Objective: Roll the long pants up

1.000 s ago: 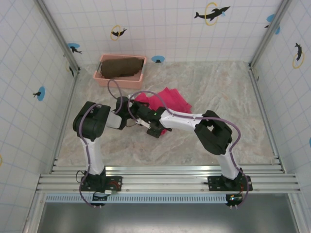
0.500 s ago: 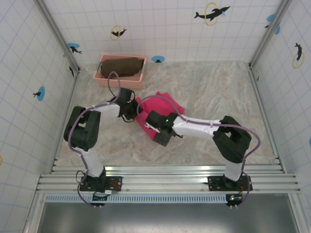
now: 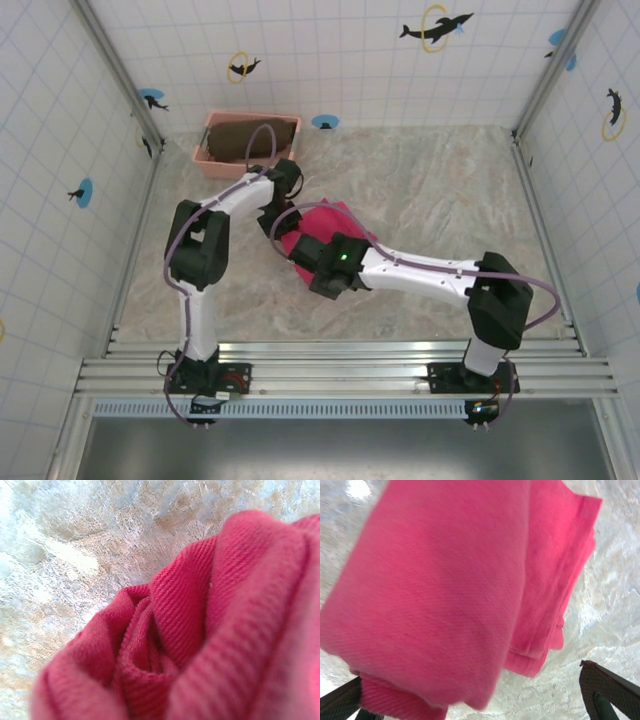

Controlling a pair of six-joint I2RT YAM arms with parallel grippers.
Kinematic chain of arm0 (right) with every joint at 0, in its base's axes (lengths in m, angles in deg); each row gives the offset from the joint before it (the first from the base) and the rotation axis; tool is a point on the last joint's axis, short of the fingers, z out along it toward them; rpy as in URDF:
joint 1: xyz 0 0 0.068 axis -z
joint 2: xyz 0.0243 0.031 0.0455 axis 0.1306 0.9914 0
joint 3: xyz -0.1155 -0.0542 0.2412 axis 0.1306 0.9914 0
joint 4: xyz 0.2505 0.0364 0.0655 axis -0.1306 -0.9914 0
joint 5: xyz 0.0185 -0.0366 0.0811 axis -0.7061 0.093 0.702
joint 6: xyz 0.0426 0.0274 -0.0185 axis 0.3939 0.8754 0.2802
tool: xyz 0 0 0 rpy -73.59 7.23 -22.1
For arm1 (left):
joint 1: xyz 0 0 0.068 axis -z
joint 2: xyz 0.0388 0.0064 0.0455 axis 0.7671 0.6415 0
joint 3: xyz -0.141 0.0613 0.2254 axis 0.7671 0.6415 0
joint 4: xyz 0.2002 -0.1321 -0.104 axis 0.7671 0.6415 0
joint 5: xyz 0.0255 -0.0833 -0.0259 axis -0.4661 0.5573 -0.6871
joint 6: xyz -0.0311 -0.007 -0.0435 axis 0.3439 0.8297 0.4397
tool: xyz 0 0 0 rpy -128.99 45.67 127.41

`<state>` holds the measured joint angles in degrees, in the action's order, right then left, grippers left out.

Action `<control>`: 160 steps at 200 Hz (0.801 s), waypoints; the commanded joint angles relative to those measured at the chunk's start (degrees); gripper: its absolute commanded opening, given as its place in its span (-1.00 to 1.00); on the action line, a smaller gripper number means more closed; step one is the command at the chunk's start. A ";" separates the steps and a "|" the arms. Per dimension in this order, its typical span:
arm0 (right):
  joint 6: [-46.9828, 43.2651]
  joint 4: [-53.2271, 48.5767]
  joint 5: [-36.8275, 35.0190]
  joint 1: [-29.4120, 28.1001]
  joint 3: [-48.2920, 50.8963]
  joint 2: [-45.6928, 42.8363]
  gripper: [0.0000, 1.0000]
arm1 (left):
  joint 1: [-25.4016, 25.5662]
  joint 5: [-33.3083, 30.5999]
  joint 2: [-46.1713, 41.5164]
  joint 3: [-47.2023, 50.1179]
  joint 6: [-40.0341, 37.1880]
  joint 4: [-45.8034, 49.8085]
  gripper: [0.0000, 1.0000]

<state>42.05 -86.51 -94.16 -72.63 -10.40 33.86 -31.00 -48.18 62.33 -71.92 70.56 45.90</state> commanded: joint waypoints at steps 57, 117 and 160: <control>0.80 -6.12 -8.05 -7.02 -13.34 4.07 0.98 | 2.77 -3.81 6.44 1.46 7.86 17.06 -1.00; 0.74 -11.87 -10.43 -9.35 -12.94 1.73 0.98 | 2.94 -11.34 -7.54 19.87 21.52 2.10 -1.00; 0.57 -8.12 -7.56 -9.13 -10.85 4.59 0.98 | 3.54 -11.70 -6.57 18.51 23.72 3.00 -1.00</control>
<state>42.18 -96.06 -103.01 -81.83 -21.79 37.60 -27.68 -58.39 51.38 -54.99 89.88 46.76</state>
